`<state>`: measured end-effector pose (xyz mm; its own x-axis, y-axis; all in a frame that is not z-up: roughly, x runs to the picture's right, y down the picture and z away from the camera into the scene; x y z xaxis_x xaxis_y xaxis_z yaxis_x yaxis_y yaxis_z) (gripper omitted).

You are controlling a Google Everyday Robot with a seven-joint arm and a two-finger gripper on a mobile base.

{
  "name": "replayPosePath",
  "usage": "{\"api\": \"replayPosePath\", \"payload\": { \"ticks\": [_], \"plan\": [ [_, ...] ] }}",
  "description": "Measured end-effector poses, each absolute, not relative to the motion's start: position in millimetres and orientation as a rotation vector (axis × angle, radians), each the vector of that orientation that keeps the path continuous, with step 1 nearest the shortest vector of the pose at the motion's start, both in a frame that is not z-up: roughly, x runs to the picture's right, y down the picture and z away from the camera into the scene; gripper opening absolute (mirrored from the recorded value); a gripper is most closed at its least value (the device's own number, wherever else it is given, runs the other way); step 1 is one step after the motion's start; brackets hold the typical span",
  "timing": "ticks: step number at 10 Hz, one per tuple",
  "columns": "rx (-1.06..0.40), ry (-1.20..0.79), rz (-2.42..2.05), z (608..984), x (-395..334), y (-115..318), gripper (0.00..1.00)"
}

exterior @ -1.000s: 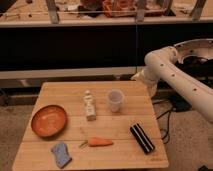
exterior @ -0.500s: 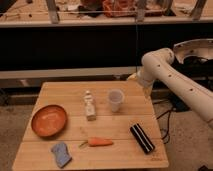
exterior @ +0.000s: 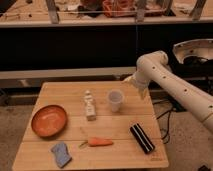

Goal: Place the ceramic cup in the ceramic bowl

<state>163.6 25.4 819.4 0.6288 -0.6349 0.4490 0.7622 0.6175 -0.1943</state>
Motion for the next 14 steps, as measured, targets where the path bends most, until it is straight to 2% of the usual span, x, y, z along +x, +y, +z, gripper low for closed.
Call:
{"api": "replayPosePath", "payload": {
  "ticks": [14],
  "plan": [
    [-0.425, -0.488, -1.045, 852.3, 123.0, 79.3, 0.80]
  ]
}}
